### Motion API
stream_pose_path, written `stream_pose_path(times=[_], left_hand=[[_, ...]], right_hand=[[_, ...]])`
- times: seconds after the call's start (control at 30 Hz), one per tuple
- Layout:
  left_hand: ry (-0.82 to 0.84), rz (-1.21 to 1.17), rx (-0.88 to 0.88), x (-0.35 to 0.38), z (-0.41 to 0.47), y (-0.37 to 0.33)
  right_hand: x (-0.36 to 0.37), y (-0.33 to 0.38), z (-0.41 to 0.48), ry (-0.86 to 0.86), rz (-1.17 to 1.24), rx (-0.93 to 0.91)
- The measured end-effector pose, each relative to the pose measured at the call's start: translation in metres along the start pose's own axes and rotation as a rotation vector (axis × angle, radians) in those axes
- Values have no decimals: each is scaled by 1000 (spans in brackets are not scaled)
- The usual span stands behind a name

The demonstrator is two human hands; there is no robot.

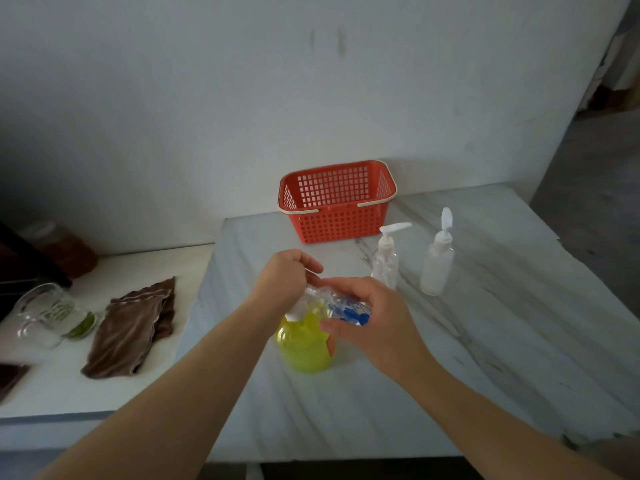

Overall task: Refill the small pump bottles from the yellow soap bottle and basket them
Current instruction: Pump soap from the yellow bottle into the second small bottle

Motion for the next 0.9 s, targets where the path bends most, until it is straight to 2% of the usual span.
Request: stream_pose_path(times=[0.9], left_hand=[[-25, 18, 23, 2, 1, 3]], right_hand=[[2, -4, -2, 52, -61, -36]])
Point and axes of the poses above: each hand's wrist, its own z-axis towards the middle knuckle, its own x-axis out of the palm, y = z × x, the point moved 1 cm from there along z, towards the middle knuckle, and after that the axes turned 15 degrees about z, right-handed, at the moved point
